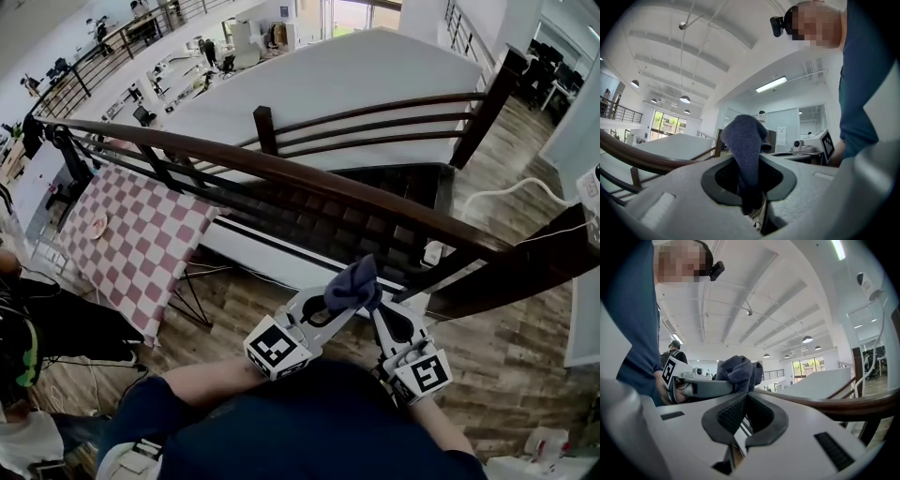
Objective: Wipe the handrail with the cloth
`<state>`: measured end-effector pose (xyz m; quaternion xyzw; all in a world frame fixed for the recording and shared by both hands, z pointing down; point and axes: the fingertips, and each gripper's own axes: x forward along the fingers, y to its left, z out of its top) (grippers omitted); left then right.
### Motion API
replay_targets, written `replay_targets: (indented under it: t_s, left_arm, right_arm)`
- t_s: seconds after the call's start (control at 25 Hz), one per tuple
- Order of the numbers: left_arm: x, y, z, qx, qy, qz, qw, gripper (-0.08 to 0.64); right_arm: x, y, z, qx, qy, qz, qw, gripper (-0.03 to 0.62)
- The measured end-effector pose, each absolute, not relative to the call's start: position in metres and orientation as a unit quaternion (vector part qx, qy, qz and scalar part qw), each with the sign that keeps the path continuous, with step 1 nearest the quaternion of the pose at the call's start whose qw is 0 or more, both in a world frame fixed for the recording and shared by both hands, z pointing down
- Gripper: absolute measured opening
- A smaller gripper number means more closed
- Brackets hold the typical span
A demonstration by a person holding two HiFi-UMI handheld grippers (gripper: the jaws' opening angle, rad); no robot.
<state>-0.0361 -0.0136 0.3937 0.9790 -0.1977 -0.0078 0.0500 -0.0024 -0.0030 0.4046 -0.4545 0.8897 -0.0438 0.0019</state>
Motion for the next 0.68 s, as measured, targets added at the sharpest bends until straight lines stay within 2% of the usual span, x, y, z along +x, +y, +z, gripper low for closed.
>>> replay_targets:
  t_s: [0.68]
  left_arm:
    - [-0.040,-0.007,0.393,0.981,-0.191,-0.003,0.048,0.072]
  right_arm:
    - [-0.006,-0.004,0.412,-0.456,0.888,-0.061,-0.006,0.011]
